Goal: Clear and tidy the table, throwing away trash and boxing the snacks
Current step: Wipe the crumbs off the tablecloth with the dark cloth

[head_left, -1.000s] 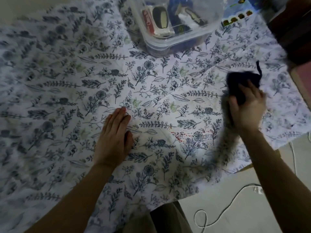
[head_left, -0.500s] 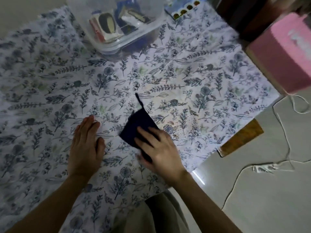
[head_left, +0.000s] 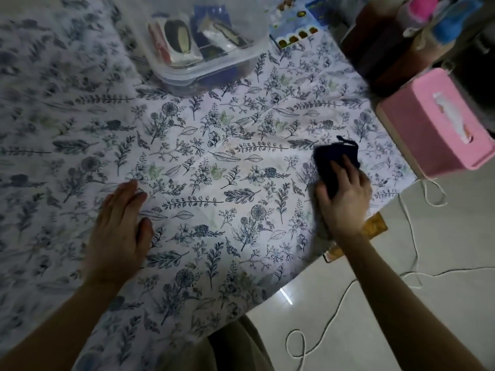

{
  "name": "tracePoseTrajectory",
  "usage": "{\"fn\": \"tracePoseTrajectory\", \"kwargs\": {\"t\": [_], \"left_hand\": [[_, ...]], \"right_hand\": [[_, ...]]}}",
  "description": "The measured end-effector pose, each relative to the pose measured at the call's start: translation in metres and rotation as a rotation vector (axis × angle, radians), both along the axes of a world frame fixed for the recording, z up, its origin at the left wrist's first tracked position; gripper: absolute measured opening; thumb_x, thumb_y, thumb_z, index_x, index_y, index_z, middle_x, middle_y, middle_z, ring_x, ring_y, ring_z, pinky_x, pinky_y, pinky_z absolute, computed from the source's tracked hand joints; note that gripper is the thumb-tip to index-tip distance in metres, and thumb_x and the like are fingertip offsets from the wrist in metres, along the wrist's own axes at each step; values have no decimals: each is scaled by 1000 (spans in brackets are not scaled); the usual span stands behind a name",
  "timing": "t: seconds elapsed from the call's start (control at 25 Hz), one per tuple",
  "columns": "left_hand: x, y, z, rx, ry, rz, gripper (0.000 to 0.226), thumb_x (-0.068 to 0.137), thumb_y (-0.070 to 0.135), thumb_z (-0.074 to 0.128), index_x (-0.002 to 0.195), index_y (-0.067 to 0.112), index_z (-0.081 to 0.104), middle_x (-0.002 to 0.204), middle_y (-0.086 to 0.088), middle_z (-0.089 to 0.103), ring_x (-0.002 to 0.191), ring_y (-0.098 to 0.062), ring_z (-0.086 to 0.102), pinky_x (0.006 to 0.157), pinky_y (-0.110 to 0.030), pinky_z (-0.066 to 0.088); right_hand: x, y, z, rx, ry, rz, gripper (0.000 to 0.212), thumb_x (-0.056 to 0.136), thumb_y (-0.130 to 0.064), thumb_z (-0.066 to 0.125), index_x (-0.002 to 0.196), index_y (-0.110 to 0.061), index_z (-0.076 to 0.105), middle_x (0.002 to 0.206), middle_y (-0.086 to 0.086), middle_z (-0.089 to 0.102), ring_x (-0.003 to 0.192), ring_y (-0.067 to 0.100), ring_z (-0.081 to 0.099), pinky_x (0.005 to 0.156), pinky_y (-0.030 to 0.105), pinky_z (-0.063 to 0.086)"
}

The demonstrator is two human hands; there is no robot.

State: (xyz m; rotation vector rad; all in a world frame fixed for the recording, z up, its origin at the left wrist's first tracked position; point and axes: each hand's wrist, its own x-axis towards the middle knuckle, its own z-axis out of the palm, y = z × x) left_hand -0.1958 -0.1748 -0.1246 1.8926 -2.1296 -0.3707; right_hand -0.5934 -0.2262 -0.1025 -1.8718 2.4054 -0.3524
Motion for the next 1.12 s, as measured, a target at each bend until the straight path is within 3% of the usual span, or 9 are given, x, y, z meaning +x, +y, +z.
{"fn": "tracePoseTrajectory", "kwargs": {"t": [0.16, 0.24, 0.32, 0.44, 0.56, 0.76, 0.96, 1.04, 1.12], "left_hand": [[3, 1, -5, -7, 12, -5, 52, 92, 28, 35, 133, -1, 46, 148, -19, 39, 141, -34, 32, 115, -53, 28], [2, -1, -6, -9, 17, -8, 53, 91, 29, 34, 133, -2, 46, 148, -20, 39, 140, -35, 32, 113, -55, 29], [2, 0, -7, -24, 18, 2, 54, 91, 30, 34, 132, -4, 47, 146, -22, 41, 139, -37, 34, 112, -57, 30], [-1, -1, -6, -48, 20, 0, 55, 90, 30, 34, 131, -4, 47, 145, -23, 42, 137, -39, 35, 111, -59, 31], [1, -2, -7, -26, 12, 16, 57, 90, 32, 33, 131, -4, 48, 146, -21, 41, 139, -38, 34, 112, -58, 30], [-1, -1, -2, -15, 11, 5, 55, 91, 30, 33, 131, -4, 48, 146, -22, 41, 139, -37, 33, 112, -56, 30], [1, 0, -3, -4, 0, 5, 54, 92, 30, 33, 132, -2, 48, 149, -18, 38, 141, -33, 31, 118, -47, 23], [1, 2, -3, 6, -5, 8, 53, 92, 29, 34, 133, -1, 47, 150, -17, 38, 142, -32, 31, 119, -47, 23], [-1, 1, -2, 9, 0, 10, 52, 92, 28, 35, 134, -1, 47, 150, -16, 37, 142, -32, 31, 116, -50, 26]], "right_hand": [[94, -6, 2, 27, -43, 16, 52, 97, -51, 33, 143, -25, 36, 153, 4, 32, 139, 32, 29, 115, 49, 22], [143, 16, 7, 55, -120, 123, 53, 98, -54, 25, 144, -29, 30, 156, -1, 26, 142, 28, 24, 118, 48, 16], [172, 45, 8, 123, -169, 287, 51, 99, -52, 27, 145, -30, 29, 156, -2, 24, 141, 29, 25, 116, 51, 21], [138, 78, 0, 87, -120, 678, 47, 95, -44, 45, 138, -25, 43, 151, 1, 37, 133, 29, 38, 107, 47, 38], [52, 82, -11, 41, -35, 946, 42, 92, -40, 55, 130, -21, 55, 146, 2, 45, 131, 27, 44, 105, 42, 38], [-60, 23, -2, 7, 41, 608, 47, 90, -40, 52, 126, -11, 58, 140, 12, 49, 121, 30, 51, 96, 51, 43], [-22, -71, -6, -46, -7, -68, 54, 87, -43, 41, 132, -14, 51, 142, 14, 47, 121, 43, 42, 101, 51, 37], [22, -98, -5, -51, -53, -112, 50, 89, -39, 45, 133, -16, 52, 143, 13, 47, 126, 41, 40, 104, 50, 36], [67, -103, -2, -49, -91, 15, 47, 91, -40, 48, 133, -20, 51, 144, 9, 46, 130, 37, 37, 108, 50, 33]]}}
